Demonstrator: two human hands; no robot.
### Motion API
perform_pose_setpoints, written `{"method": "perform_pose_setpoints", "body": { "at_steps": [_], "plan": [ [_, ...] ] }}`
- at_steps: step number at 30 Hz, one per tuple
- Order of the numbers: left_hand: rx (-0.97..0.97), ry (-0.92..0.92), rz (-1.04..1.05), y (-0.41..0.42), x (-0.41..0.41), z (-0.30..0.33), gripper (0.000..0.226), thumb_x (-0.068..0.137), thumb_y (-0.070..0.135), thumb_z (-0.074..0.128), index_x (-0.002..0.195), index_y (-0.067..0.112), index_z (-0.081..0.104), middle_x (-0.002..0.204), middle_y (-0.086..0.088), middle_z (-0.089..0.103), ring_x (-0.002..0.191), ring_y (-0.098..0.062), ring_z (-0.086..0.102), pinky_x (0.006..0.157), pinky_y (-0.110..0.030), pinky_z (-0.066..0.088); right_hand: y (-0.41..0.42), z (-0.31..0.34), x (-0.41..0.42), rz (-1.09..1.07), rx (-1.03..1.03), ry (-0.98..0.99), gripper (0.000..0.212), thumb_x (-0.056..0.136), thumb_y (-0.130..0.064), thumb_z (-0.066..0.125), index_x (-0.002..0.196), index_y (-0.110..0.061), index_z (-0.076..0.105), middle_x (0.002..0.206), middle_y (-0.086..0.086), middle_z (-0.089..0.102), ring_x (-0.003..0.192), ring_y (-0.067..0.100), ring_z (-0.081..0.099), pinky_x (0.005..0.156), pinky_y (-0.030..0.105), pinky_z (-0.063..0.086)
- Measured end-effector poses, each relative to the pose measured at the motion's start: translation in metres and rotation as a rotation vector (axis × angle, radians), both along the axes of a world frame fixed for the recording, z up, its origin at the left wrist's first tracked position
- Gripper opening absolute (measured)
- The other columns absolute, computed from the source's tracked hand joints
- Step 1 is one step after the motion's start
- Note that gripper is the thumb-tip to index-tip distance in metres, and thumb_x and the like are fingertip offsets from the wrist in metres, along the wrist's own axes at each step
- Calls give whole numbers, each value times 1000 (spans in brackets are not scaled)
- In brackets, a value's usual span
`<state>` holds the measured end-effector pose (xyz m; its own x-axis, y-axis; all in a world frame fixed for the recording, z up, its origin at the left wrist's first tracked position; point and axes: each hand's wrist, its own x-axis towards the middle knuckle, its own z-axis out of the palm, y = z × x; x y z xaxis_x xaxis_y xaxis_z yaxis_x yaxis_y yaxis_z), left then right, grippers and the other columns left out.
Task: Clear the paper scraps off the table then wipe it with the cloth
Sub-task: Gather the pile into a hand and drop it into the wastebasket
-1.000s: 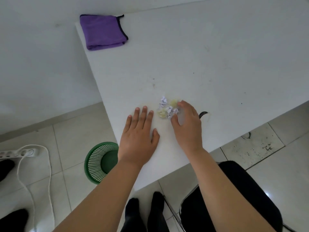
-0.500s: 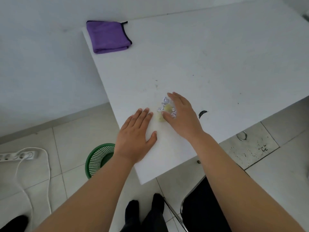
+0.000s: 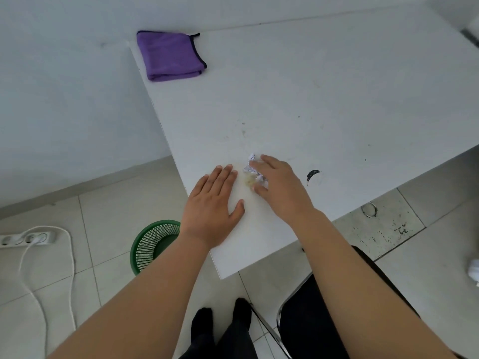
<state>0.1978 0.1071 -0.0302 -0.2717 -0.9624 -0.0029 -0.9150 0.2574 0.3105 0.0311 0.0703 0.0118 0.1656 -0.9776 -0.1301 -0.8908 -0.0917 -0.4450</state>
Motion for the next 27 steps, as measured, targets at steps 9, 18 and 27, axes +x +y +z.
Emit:
{"method": "perform_pose_setpoints", "body": {
  "at_steps": [9, 18, 27],
  "plan": [
    [31, 4, -10, -1, 0, 1, 70, 88, 55, 7, 151, 23, 8, 158, 9, 3, 145, -7, -4, 114, -21, -13, 5, -6, 11, 5, -115, 125, 28, 90, -4, 48, 109, -13, 66, 112, 4, 61, 109, 22, 49, 79, 33, 47],
    [507, 1515, 695, -27, -36, 59, 36, 101, 22, 29, 119, 16, 59, 118, -1, 64, 112, -12, 58, 100, -26, 43, -4, 46, 9, -316, 80, -592, 18, 80, -4, 67, 90, -18, 72, 94, -4, 66, 79, 9, 58, 55, 6, 44],
    [830, 2004, 774, -49, -39, 61, 35, 99, 26, 32, 87, 4, 57, 86, -14, 63, 79, -24, 60, 75, -30, 50, -5, 54, 28, -115, 50, -471, 34, 78, 0, 61, 103, -22, 71, 101, -3, 63, 88, 4, 58, 64, 3, 41]
  ]
}}
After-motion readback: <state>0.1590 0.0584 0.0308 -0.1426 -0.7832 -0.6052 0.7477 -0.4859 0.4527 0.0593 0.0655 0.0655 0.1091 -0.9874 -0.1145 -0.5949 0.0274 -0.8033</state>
